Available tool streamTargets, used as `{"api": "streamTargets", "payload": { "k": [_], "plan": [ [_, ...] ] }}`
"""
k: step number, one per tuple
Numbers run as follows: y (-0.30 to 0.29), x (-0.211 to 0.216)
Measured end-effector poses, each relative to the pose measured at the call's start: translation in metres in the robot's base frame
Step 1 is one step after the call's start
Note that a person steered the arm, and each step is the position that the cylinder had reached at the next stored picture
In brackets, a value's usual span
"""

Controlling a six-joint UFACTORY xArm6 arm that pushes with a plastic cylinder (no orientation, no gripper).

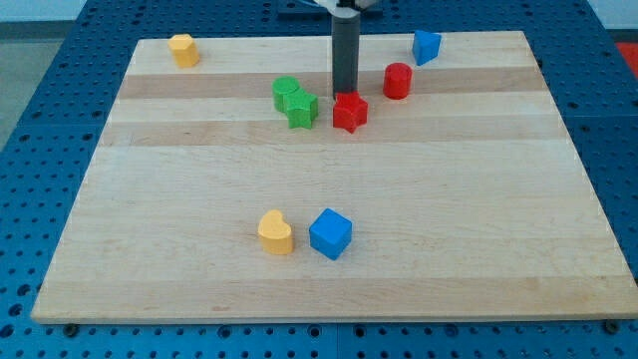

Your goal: Push the red circle to the top center

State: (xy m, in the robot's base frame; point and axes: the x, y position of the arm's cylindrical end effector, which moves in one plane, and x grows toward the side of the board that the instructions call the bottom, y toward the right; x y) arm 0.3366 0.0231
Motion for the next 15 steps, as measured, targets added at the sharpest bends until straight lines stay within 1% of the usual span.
{"api": "streamTargets", "payload": {
  "k": [2, 3, 4, 5, 7, 9, 11, 13, 15],
  "plan": [
    [0.095, 0.006],
    [0.107, -0.004],
    [0.101, -0.022],
    [0.085, -0.027],
    [0.047, -0.023],
    [0.029, -0.035],
    [0.006, -0.035],
    [0.004, -0.045],
    [0.004, -0.077]
  ]
}}
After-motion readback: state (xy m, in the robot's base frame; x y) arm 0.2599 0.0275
